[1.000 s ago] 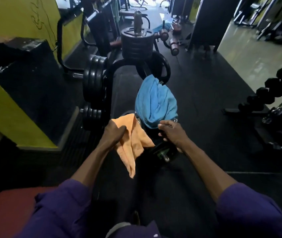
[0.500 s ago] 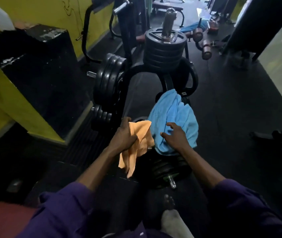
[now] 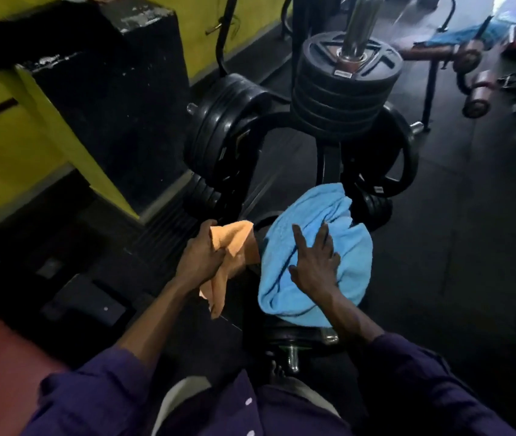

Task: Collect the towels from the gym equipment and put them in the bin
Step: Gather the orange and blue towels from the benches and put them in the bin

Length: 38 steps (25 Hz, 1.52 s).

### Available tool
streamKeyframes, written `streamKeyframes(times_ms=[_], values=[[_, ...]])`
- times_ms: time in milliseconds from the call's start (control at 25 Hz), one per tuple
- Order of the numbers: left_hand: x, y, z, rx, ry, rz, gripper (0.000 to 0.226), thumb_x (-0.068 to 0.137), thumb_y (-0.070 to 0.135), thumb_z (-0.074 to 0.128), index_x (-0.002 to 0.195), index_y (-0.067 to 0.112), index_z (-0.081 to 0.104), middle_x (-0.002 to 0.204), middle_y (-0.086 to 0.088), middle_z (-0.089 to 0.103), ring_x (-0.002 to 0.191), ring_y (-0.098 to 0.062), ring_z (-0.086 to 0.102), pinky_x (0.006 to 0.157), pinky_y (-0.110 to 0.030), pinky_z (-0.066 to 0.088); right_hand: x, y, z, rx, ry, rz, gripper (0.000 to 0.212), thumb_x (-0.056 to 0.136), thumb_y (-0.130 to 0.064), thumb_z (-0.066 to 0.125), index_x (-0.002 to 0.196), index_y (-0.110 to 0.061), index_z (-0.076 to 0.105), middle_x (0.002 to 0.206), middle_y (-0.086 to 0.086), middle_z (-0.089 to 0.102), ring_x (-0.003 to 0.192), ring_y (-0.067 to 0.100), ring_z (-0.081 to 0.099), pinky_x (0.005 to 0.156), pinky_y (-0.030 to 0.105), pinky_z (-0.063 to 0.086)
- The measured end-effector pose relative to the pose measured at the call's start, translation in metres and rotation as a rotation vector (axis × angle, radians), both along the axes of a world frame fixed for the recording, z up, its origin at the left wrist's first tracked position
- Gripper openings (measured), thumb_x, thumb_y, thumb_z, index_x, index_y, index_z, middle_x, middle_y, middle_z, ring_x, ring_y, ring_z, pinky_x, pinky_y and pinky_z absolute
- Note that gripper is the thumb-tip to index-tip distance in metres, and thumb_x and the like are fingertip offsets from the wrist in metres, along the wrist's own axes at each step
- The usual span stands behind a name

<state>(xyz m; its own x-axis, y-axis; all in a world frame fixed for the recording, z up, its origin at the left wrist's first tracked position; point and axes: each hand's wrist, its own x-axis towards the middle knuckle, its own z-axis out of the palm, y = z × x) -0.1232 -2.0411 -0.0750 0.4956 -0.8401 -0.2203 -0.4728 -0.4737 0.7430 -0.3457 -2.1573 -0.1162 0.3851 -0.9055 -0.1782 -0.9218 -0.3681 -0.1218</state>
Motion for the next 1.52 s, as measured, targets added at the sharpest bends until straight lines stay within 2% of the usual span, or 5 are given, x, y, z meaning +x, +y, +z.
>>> streamKeyframes(times_ms=[360, 640, 880, 1160, 1520], values=[[-0.024, 0.031, -0.021, 0.022, -0.036, 0.238, 0.064, 0.089, 0.017, 0.063, 0.145, 0.019, 0.033, 0.129, -0.012, 0.060, 0.107, -0.025, 0.060, 0.082, -0.040, 0.052, -0.024, -0.037, 0.008, -0.008, -0.420, 0.067, 0.044, 0.076, 0.001, 0.064, 0.116, -0.019, 0.063, 0.137, 0.016, 0.040, 0.122, 0.035, 0.046, 0.095, 0.037, 0.047], [-0.041, 0.068, -0.016, -0.059, -0.035, 0.297, 0.064, 0.087, 0.017, 0.065, 0.144, 0.022, 0.035, 0.127, -0.011, 0.060, 0.109, -0.027, 0.060, 0.078, -0.036, 0.049, -0.076, -0.008, 0.041, -0.119, -0.715, -0.005, 0.042, 0.070, 0.010, 0.063, 0.101, -0.017, 0.067, 0.112, 0.009, 0.048, 0.083, 0.007, 0.044, 0.066, 0.013, 0.032], [-0.074, 0.108, -0.008, -0.151, 0.016, 0.206, 0.065, 0.086, 0.019, 0.064, 0.142, 0.029, 0.033, 0.118, -0.001, 0.059, 0.097, -0.018, 0.059, 0.071, -0.033, 0.050, -0.123, 0.079, 0.062, -0.099, -0.765, -0.053, 0.041, 0.069, 0.012, 0.058, 0.098, -0.015, 0.069, 0.109, 0.006, 0.052, 0.090, 0.016, 0.055, 0.074, 0.028, 0.047], [-0.118, 0.179, -0.020, -0.182, -0.019, 0.235, 0.061, 0.084, 0.022, 0.065, 0.137, 0.033, 0.037, 0.105, 0.004, 0.057, 0.082, -0.009, 0.056, 0.056, -0.020, 0.040, -0.165, 0.185, 0.069, -0.060, -0.821, -0.066, 0.040, 0.070, 0.011, 0.058, 0.095, -0.018, 0.069, 0.106, -0.002, 0.053, 0.088, -0.002, 0.054, 0.072, 0.006, 0.043], [-0.164, 0.336, 0.004, -0.246, -0.097, 0.624, 0.056, 0.084, 0.015, 0.064, 0.134, 0.028, 0.044, 0.106, 0.006, 0.057, 0.091, -0.013, 0.057, 0.068, -0.023, 0.043, -0.165, 0.264, 0.075, 0.131, -0.791, 0.262, 0.039, 0.072, 0.002, 0.061, 0.100, -0.023, 0.068, 0.112, -0.002, 0.054, 0.099, 0.010, 0.057, 0.084, 0.021, 0.049]])
